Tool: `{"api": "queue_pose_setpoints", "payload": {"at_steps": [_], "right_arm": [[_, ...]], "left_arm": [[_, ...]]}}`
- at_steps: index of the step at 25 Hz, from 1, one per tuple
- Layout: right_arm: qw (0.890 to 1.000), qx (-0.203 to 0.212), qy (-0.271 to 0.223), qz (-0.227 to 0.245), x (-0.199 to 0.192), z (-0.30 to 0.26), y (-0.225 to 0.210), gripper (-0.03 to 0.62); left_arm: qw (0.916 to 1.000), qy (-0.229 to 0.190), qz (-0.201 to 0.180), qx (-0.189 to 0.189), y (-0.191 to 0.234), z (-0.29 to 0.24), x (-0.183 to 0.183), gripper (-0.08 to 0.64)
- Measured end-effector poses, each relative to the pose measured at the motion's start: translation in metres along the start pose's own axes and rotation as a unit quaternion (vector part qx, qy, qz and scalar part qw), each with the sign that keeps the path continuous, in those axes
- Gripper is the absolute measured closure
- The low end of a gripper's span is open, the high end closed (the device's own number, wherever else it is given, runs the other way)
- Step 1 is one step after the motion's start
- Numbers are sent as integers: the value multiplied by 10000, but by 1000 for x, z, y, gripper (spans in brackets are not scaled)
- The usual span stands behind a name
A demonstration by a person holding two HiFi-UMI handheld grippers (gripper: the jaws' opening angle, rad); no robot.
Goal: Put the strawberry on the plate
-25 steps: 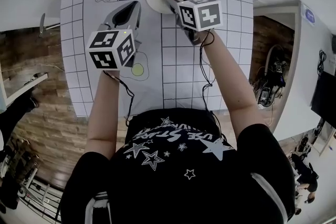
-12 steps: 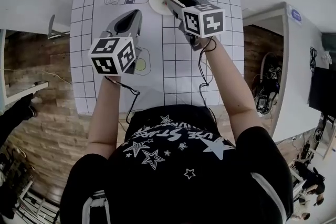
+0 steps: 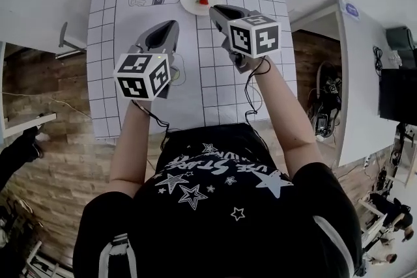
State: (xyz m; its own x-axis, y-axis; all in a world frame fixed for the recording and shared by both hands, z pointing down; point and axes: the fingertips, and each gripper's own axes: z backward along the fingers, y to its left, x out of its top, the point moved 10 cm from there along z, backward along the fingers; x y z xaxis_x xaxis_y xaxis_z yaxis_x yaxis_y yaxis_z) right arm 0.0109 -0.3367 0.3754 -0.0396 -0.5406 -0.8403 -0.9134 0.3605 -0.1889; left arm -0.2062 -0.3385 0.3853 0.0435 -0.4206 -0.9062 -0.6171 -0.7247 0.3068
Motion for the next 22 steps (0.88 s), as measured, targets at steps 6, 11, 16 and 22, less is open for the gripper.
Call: {"api": "queue_pose_setpoints", "payload": {"at_steps": [6,11,16,22], "right_arm": [[9993,237,255,106,-14,15,20,574],[9985,300,262,367,-14,21,23,576],[9972,519,189,498,-14,30,21,577],[9945,862,98,594,-24,66,0,577]], "left_arm": [[9996,74,229,-170,-7,1,-11,555],[9999,-41,139,-50,-19,10,-6,555],[9993,-107,148,316,-30,20,-3,555],[9974,-164,144,694,-79,20,-11,555]]}}
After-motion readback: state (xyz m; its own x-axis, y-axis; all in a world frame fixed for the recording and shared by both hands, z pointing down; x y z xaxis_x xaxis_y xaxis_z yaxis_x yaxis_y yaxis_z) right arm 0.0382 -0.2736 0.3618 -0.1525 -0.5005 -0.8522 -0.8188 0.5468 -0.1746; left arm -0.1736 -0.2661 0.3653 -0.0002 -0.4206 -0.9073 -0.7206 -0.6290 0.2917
